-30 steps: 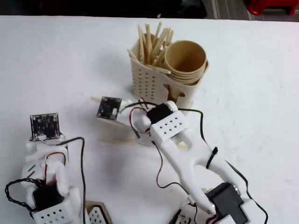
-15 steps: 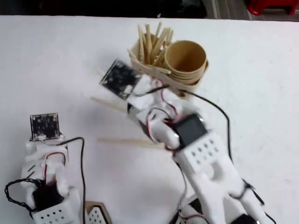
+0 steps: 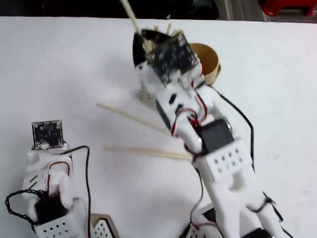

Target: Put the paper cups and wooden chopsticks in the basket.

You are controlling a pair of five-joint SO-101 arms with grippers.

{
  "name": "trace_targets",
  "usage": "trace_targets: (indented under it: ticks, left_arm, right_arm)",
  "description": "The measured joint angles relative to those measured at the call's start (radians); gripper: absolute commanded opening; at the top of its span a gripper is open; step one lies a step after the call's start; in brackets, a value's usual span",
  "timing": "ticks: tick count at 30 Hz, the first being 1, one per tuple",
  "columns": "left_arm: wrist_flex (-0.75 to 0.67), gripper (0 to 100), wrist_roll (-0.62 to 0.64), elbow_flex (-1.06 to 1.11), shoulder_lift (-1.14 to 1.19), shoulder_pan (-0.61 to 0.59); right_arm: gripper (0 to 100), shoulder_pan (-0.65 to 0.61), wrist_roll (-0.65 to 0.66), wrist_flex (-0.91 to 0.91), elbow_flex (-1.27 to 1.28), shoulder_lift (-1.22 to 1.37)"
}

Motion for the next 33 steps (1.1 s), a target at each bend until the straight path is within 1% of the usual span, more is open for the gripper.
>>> trace_targets:
  ticks: [4,9,11,14,15,17,21,22,24,26,33]
  left_arm:
    - [0.000,5,0.000,0.000,0.000,0.000]
    - [0.000,5,0.000,0.000,0.000,0.000]
    - [0.000,5,0.000,0.000,0.000,0.000]
    - [0.000,5,0.000,0.000,0.000,0.000]
    - [0.000,5,0.000,0.000,0.000,0.000]
    - [0.000,5,0.000,0.000,0.000,0.000]
    - [-0.006,5,0.000,0.000,0.000,0.000]
    - [-0.006,5,0.000,0.000,0.000,0.000]
    - [-0.008,5,0.000,0.000,0.000,0.000]
    - [-0.008,5,0.000,0.000,0.000,0.000]
    - [-0.008,5,0.000,0.005,0.000,0.000]
  right_arm:
    - [2.0,0.046,-0.063,-0.135,0.000,0.112]
    - [2.6,0.104,-0.164,-0.229,0.000,0.261]
    - [6.2,0.123,-0.183,-0.252,0.000,0.308]
    - [16.2,0.130,-0.192,-0.258,0.002,0.341]
    - [17.0,0.129,-0.193,-0.258,0.002,0.341]
    - [14.5,0.124,-0.193,-0.239,0.002,0.341]
    - [2.9,0.127,-0.193,-0.152,0.002,0.295]
    - [1.3,0.129,-0.193,-0.117,0.002,0.262]
    - [2.7,0.127,-0.193,-0.035,0.002,0.181]
    - [1.9,0.124,-0.193,0.064,0.002,0.087]
    - [1.8,0.189,-0.192,0.500,0.000,-0.236]
